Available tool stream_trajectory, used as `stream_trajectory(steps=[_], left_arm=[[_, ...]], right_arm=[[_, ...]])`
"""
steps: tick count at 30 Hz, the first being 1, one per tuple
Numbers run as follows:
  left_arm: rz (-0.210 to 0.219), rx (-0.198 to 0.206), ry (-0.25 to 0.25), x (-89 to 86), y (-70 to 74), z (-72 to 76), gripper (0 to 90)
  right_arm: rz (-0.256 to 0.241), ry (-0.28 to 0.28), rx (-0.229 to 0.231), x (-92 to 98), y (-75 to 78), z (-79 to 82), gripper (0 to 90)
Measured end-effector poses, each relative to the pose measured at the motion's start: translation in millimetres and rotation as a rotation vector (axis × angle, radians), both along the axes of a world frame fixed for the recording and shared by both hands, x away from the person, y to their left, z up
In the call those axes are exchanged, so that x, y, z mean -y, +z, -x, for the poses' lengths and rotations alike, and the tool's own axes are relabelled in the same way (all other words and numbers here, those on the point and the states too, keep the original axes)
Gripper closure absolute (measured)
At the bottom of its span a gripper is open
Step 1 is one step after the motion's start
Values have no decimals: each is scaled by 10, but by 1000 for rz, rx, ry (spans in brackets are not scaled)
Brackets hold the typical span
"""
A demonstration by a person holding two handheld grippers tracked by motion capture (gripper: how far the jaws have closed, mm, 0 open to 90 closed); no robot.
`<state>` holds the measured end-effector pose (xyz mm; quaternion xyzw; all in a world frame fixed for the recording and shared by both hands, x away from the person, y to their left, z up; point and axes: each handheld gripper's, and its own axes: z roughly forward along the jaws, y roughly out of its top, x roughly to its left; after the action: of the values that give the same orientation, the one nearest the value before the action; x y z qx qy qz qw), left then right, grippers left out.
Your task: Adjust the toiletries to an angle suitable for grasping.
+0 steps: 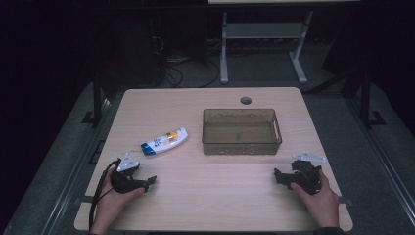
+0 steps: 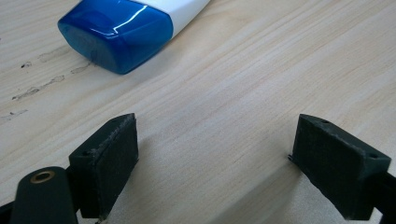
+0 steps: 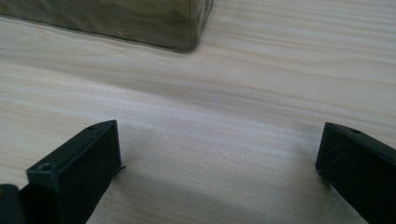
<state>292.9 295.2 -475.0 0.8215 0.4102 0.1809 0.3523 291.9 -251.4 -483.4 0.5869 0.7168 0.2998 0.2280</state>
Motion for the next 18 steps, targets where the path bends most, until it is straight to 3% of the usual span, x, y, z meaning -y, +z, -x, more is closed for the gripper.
stream_trajectory(steps=[11,17,18], left_arm=[[3,2,11,3,0,8,145],[8,13,27,-59,27,32,306],[7,14,28,-68,32,35,370]], right_arm=[[0,2,1,4,0,5,0],[-1,3,1,5,0,7,0],[-1,3,0,6,0,8,0]])
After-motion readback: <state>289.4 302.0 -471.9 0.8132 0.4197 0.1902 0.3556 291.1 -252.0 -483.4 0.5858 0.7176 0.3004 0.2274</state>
